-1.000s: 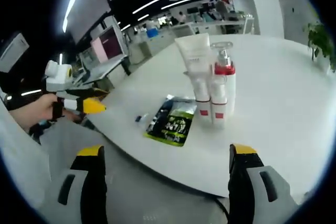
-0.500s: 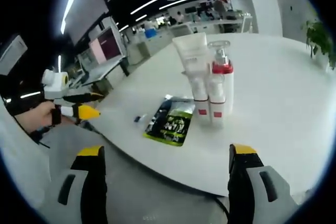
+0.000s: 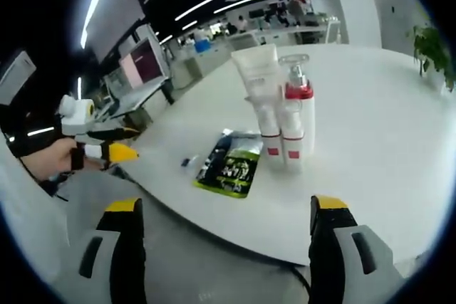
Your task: Arrange the skincare products in the storage area until every visible bottle or jar stands upright without overlapping.
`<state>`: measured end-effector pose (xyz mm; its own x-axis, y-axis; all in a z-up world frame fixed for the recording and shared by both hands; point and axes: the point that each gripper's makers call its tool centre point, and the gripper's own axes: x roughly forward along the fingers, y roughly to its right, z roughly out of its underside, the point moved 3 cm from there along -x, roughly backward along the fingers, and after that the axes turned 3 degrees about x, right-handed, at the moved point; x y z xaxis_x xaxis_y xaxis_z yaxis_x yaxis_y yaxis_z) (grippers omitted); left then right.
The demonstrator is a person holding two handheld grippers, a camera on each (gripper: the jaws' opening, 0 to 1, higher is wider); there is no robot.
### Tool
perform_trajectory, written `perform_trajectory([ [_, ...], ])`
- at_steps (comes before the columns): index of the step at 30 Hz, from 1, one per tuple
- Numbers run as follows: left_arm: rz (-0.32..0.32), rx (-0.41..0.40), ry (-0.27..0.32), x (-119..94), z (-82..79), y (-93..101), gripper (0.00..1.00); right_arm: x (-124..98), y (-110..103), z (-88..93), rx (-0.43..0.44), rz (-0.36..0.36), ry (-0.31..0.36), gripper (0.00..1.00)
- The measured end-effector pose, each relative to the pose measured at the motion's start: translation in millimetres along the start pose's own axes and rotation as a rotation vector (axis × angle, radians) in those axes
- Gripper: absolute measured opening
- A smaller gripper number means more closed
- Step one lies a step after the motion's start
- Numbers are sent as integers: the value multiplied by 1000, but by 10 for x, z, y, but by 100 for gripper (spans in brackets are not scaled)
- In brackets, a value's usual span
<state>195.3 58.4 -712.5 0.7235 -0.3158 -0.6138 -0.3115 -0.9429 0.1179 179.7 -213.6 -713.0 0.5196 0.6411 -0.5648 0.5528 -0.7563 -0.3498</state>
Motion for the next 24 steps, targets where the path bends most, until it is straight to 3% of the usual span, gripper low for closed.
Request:
perform_trajectory([
  [11,18,9,-23,202,-146,1,98,10,-40,19,-7,-14,-22,96],
  [24,51,112,-106,752,-447,54,97,5,-53,25,-12,-24,-26,96],
])
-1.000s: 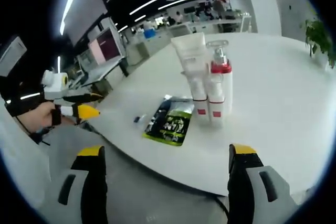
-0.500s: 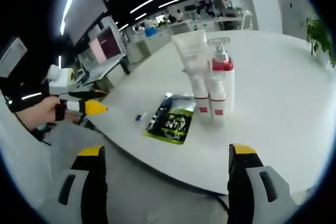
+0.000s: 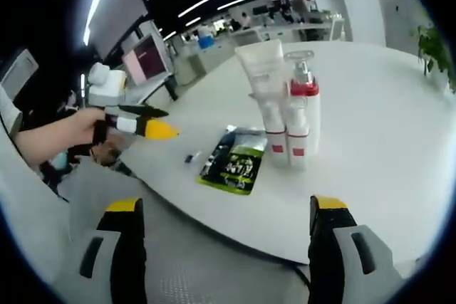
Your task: Arrange the skincare products in the storage area until every visible bottle or jar stands upright without overlapping.
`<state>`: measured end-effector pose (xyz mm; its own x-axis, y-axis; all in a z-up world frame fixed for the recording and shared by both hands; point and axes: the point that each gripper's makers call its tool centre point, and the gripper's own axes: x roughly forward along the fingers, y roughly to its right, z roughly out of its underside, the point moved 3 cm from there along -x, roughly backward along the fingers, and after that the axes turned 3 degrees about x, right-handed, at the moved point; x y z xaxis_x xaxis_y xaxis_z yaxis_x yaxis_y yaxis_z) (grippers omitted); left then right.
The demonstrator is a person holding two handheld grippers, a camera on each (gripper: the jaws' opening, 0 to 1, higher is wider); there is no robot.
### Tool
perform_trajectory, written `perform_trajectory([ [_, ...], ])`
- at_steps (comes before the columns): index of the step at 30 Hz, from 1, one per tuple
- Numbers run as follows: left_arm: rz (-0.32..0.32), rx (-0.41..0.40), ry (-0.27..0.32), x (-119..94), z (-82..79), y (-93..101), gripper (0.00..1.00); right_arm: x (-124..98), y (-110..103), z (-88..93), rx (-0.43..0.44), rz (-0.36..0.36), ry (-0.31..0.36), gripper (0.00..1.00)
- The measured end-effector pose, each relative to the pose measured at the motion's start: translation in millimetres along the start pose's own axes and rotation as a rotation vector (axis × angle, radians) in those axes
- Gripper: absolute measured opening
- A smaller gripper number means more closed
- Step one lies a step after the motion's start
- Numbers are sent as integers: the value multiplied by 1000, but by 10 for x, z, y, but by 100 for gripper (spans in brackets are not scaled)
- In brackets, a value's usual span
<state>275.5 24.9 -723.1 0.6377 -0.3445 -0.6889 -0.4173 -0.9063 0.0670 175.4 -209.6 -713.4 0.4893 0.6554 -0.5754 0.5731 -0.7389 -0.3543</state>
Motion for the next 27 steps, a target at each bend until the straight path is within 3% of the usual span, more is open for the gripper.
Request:
perform_trajectory([
  [12,16,57,-68,398,-274,-73,95,56,91,1,33,0,2,95],
  [27,31,151,-144,1005,-620,-385,93,12,107,1,101,18,3,94],
])
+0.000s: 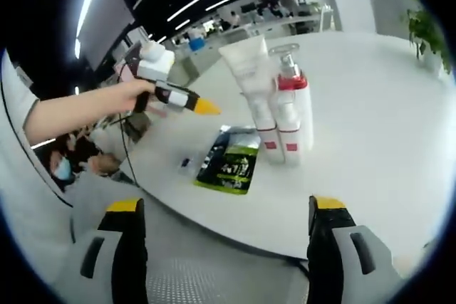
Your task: Arrange the skincare products in the storage area until every visible bottle or jar stands upright without overlapping.
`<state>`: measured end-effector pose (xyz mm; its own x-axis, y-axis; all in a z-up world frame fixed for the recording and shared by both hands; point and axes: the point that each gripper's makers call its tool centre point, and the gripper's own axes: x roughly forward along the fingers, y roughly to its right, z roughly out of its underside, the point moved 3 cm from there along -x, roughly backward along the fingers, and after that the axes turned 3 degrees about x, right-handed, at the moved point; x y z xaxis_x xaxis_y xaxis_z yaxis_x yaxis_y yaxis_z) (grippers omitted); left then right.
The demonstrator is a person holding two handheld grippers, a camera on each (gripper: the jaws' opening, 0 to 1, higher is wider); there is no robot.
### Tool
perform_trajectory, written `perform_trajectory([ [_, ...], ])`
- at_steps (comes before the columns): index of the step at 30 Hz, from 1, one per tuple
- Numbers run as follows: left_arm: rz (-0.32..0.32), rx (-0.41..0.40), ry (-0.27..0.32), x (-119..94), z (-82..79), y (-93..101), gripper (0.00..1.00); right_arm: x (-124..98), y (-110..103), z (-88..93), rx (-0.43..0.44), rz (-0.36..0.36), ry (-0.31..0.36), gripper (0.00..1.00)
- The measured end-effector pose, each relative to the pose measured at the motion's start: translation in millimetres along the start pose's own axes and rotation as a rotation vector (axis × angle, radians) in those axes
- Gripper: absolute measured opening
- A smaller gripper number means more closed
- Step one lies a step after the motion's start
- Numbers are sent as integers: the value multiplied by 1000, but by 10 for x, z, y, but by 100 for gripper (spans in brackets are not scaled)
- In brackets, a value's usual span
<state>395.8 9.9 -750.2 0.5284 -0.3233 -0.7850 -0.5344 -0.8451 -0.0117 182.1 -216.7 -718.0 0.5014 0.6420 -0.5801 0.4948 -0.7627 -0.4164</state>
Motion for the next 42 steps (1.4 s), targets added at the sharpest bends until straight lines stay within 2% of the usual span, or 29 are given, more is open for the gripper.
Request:
perform_trajectory([
  [8,5,11,-39,296,-136,-147,92,16,24,12,17,3,-4,95],
  [10,10,20,-46,310,-138,-137,92,24,22,22,12,4,-12,95],
  [16,17,58,-61,571,-324,-269,91,37,16,44,4,1,-31,95],
  [20,15,69,-74,650,-343,-277,89,31,5,46,12,-3,-38,95],
  [23,61,77,-81,766,-471,-258,89,30,6,46,17,-2,-41,95],
  [26,71,118,-86,868,-566,-270,87,24,-1,45,20,0,-43,95],
  [30,67,163,-157,909,-530,-283,80,26,-12,57,19,-3,-54,95],
  [33,76,187,-166,969,-626,-326,75,24,-16,61,19,-1,-59,95],
  [37,73,219,-192,955,-638,-271,72,19,-16,58,24,3,-59,95],
  [42,69,238,-217,1073,-684,-342,63,15,-16,59,23,5,-65,95],
])
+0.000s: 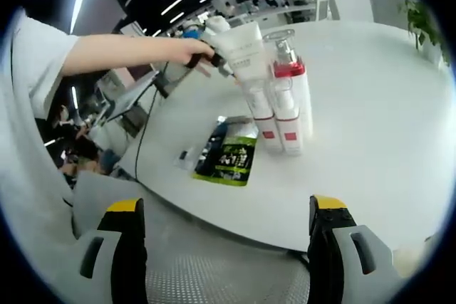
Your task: Arrange the skincare products in the storage area until every visible bottle or jar stands upright without overlapping.
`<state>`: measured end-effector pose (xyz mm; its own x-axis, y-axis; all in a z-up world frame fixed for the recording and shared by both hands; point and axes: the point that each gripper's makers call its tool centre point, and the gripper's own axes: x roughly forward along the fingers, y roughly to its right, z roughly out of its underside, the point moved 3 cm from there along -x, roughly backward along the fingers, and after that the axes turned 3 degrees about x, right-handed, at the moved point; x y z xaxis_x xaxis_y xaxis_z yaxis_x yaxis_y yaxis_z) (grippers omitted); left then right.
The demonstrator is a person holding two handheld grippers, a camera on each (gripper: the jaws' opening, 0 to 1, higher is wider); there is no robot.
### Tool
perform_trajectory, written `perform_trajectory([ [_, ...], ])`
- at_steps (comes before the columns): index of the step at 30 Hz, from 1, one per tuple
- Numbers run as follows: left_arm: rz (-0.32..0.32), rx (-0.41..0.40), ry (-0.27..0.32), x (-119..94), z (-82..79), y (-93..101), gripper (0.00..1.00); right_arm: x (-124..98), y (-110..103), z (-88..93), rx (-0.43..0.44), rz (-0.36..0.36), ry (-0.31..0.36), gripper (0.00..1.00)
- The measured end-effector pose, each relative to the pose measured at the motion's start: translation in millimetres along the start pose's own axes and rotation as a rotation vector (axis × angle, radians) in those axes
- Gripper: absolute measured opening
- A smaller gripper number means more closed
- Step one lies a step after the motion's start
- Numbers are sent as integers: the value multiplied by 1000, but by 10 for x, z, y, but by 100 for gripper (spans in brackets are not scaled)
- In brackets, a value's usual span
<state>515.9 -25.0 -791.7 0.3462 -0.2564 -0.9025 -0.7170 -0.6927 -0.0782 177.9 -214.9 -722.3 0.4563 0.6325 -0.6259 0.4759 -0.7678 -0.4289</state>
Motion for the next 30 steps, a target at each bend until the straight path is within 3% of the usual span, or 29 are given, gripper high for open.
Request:
perform_trajectory([
  [5,-1,-9,-35,90,46,-63,62,-1,2,-3,6,3,0,95],
  [9,7,-11,-32,47,35,-46,61,0,9,-2,9,3,1,95],
  [11,43,-11,-34,50,30,-5,56,2,9,-1,10,2,1,95],
  [16,41,-1,-43,88,1,-77,54,2,14,0,11,3,0,95],
  [19,62,34,-40,75,-8,-55,39,-2,13,-2,13,4,2,95],
  [22,59,59,-42,61,-9,-31,38,1,17,-3,11,3,3,95],
  [24,60,87,-36,22,-11,22,30,2,23,-2,13,4,4,95],
  [25,55,112,-39,1,-8,33,20,2,24,-4,13,4,5,95],
  [26,47,134,-37,-7,-15,15,2,2,24,-5,14,4,6,95],
  [30,32,99,-26,34,-74,-98,20,1,20,-10,16,1,10,95],
])
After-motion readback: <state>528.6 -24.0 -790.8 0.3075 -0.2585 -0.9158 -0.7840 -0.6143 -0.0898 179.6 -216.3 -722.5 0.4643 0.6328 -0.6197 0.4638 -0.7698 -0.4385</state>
